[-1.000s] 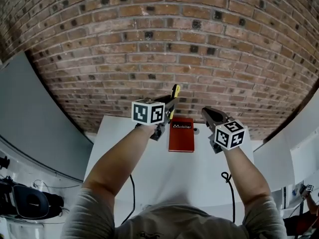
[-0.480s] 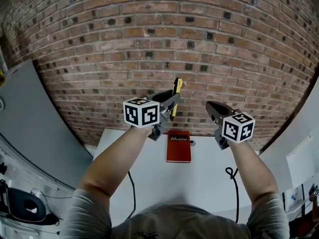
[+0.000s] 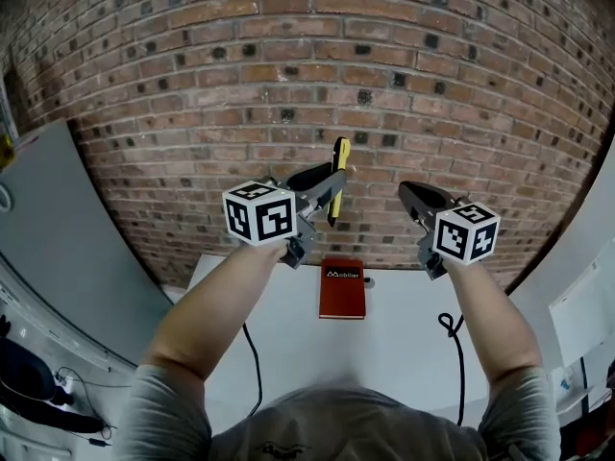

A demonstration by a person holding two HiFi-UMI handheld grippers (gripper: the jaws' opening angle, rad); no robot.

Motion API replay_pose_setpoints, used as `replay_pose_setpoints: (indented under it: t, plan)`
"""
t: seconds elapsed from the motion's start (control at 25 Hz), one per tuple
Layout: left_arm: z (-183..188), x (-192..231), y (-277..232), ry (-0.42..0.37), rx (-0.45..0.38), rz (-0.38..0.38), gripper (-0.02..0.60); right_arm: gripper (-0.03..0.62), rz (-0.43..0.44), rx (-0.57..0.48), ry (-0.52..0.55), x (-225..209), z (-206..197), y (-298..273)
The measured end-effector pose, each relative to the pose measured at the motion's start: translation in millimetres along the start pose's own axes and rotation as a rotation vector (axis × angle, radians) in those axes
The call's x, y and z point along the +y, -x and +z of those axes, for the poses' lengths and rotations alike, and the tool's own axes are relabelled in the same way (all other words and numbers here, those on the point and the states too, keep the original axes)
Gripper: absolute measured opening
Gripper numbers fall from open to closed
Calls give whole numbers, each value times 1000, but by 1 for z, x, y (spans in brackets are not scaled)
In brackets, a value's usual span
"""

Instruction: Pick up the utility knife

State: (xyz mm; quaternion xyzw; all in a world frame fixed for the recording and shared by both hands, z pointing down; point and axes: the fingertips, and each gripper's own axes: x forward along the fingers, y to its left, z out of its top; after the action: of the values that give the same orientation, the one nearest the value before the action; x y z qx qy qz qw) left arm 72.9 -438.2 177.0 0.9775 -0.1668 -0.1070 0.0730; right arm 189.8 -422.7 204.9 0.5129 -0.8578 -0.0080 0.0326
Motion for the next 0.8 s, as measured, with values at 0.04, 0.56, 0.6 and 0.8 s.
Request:
replay_pose_setpoints:
  t: [0.04, 0.56, 0.6, 0.8]
  plan:
    - [2, 1, 1, -1, -2, 1, 118, 9, 0, -2, -1, 0, 2, -1]
    - [11, 1, 3, -17, -13, 3, 118, 9, 4, -6, -2, -1, 4, -8]
    - [12, 1, 4, -17, -14, 2, 118, 9, 7, -3, -3, -1, 3, -8]
    - [11, 1, 3, -19, -11, 1, 118, 8, 16, 1, -15, 0, 1, -10]
